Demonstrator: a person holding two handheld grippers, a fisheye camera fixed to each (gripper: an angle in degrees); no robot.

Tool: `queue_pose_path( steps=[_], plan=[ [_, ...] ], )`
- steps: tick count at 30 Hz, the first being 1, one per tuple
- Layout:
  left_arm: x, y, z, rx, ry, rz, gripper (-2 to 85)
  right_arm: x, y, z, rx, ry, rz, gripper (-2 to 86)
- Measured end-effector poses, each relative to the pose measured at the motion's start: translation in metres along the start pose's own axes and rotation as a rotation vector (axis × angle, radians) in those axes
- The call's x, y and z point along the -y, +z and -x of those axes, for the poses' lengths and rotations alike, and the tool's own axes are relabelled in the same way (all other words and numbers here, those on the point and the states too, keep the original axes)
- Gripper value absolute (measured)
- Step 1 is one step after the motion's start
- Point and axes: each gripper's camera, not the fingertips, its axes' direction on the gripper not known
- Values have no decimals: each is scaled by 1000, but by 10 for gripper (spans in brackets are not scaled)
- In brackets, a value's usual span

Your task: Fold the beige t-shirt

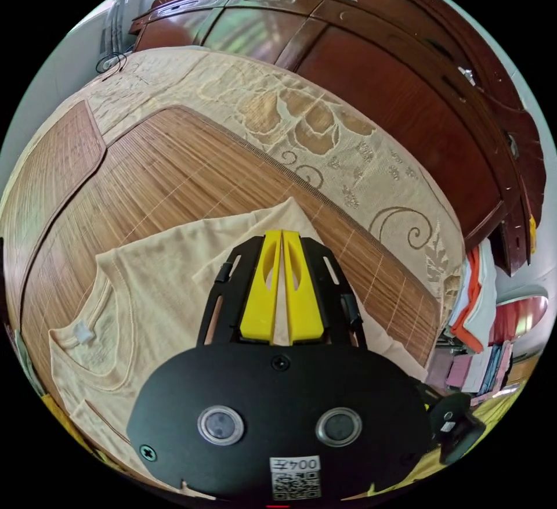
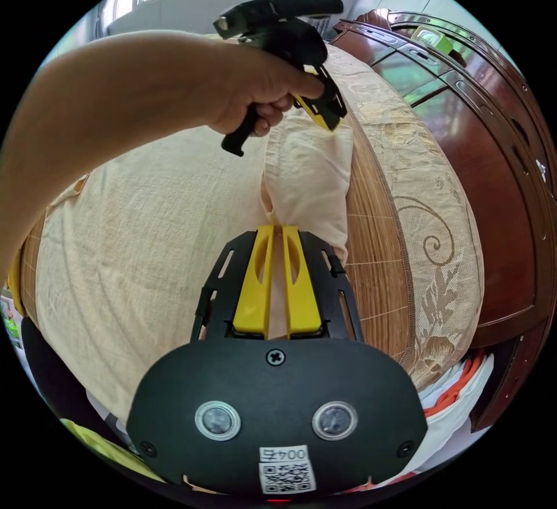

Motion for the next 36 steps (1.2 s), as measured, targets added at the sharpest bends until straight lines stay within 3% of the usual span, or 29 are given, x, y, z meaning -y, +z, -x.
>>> queue_pose_path(
  steps=[9, 15, 18, 22, 28, 36],
  plan=[
    [-10, -31, -11, -89, -71, -101, 2, 8, -33, -14, -41, -2, 0, 53],
    [-45, -40, -16, -108, -88, -20, 3, 11, -73, -38, -10, 22, -47, 89],
    [-74, -49, -38, -146, -53, -2, 3, 6, -109, -53, -26, 44, -167, 78],
    [-131, -77, -70, -129, 2, -50, 6, -7, -141, -111, -7, 242, -260, 62],
    [-233, -105, -144, -51, 234, -99, 28, -46, -158, -225, 306, 653, -359, 64],
    [-276, -95, -222, 119, 420, -78, 76, -44, -175, -265, 385, 754, -311, 63]
  ],
)
